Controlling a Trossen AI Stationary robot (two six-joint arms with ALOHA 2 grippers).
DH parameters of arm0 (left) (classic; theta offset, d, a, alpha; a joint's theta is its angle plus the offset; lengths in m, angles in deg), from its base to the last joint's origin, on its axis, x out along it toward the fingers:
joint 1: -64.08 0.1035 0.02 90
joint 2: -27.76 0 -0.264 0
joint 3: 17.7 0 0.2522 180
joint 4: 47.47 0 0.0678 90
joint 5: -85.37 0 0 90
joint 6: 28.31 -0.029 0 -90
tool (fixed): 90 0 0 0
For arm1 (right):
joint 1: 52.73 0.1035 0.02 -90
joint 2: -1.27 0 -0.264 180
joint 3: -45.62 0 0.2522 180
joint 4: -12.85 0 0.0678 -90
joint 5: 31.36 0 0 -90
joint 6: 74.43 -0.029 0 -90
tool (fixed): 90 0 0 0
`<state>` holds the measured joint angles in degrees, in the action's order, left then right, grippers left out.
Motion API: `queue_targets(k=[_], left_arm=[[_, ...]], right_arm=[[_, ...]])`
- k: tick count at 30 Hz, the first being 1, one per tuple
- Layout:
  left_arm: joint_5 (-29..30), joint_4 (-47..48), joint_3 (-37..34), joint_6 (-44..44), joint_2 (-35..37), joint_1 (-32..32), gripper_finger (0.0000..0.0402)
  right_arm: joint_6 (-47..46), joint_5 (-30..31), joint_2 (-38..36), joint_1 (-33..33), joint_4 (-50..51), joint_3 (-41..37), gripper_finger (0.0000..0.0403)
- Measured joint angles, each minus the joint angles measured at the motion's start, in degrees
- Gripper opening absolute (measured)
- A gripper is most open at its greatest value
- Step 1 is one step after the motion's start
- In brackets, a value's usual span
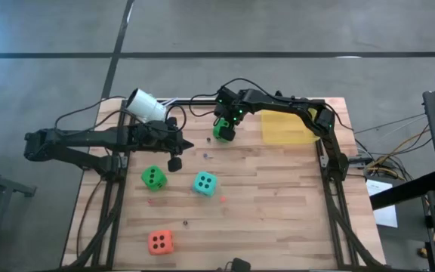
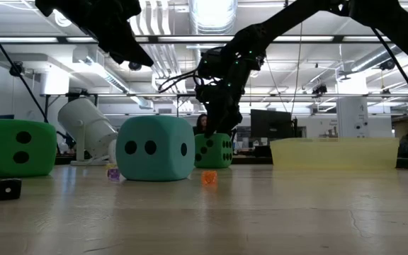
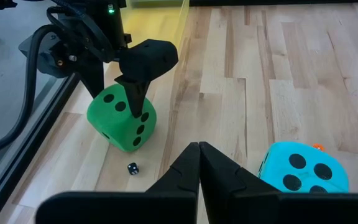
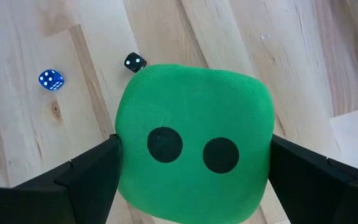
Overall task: Pick & Place Dice
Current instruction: Put the large green dice into the yellow transparent bin
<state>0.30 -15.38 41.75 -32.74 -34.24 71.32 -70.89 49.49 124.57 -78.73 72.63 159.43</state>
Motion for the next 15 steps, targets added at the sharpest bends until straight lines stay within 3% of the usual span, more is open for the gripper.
queue_targets(k=[15], left_arm=[[-0.01,0.00,0.00,0.00,0.00,-0.01,0.0012]], right_arm=[[-0.57,0.08,-2.52,0.22,-0.19,0.23,0.0347]])
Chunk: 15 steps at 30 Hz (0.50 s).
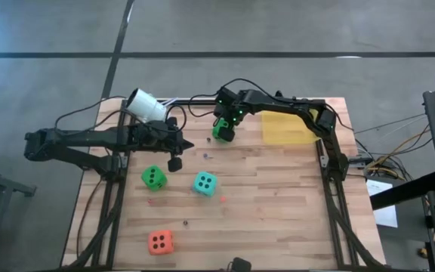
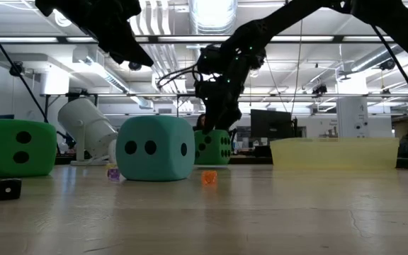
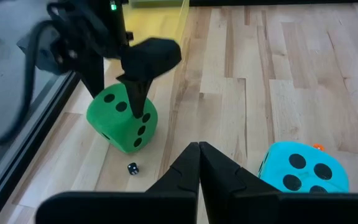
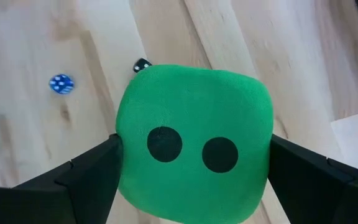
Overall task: Pick & Place Dice
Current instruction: Put the large green dice into the yellow transparent bin
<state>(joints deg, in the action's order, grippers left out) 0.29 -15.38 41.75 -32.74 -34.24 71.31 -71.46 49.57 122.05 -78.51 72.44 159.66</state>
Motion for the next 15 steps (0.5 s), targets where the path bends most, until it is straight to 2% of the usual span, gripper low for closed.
queue_targets(k=[15], left_arm=[[0.02,0.00,0.00,-0.01,0.00,0.01,0.0012]], right_arm=[[0.19,-0.42,-3.60,-0.57,7.12,4.04,0.0347]])
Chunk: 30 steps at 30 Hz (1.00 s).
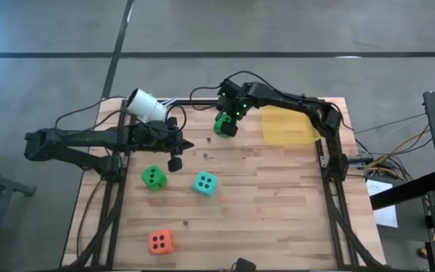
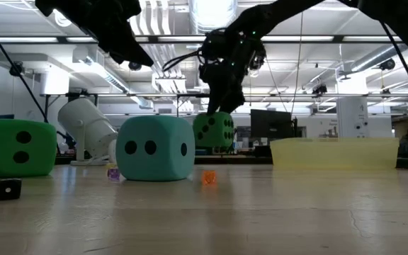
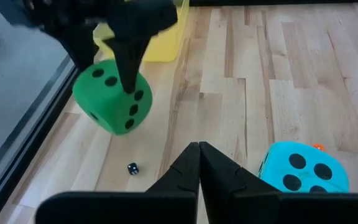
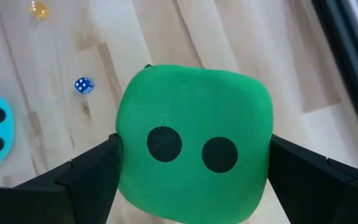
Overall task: Pick & Place Dice
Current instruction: Put the large green dice into the yellow transparent bin
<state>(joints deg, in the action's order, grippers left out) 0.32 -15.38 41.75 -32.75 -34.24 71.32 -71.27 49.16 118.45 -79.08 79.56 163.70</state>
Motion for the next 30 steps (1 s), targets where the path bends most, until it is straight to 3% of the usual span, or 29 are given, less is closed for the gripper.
queue_targets(k=[14,22,30], left_arm=[[-0.01,0.00,0.00,0.00,0.00,0.00,0.0012],[0.00,-0.02,0.00,0.00,0.00,0.00,0.0012],[-0.01,-0.02,0.00,0.00,0.00,0.01,0.0012]], right_arm=[[-3.92,1.15,-13.87,0.04,8.17,0.24,0.0347],[-13.25,12.64,-21.04,-0.14,15.68,-1.10,0.0347],[-23.16,14.06,-28.18,-3.24,17.48,-7.71,0.0347]])
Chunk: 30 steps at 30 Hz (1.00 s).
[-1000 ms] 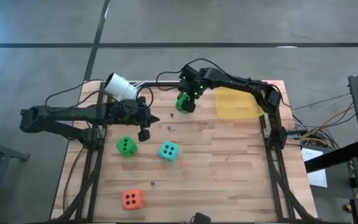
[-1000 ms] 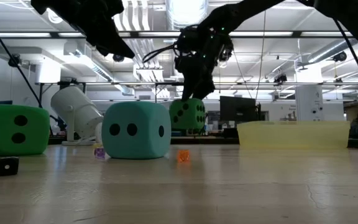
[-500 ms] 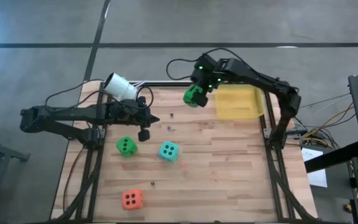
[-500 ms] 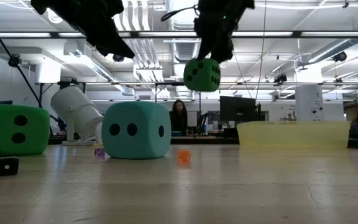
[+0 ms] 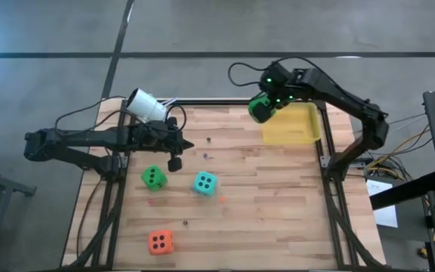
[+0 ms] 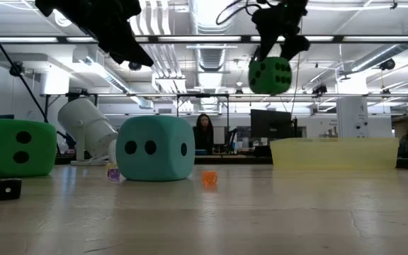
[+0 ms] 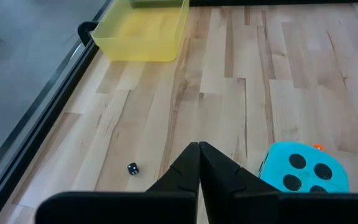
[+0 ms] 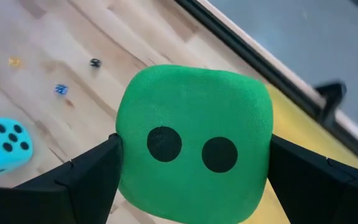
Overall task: Pick & Place Dice
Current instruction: Put the large green dice into the yellow transparent bin
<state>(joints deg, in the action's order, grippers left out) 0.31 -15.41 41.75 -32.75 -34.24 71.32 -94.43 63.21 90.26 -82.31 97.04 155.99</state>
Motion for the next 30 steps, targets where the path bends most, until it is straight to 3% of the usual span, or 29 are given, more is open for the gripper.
queue_targets(k=[13,30], left_arm=[[-0.01,-0.24,0.00,0.01,0.00,0.01,0.0012],[-0.01,-0.43,0.00,0.14,-0.01,-0.01,0.0012]], right_arm=[[-9.81,-0.01,-11.84,-12.99,-4.75,-21.09,0.0347],[-4.13,-0.03,-18.08,-26.36,-11.44,-36.81,0.0347]])
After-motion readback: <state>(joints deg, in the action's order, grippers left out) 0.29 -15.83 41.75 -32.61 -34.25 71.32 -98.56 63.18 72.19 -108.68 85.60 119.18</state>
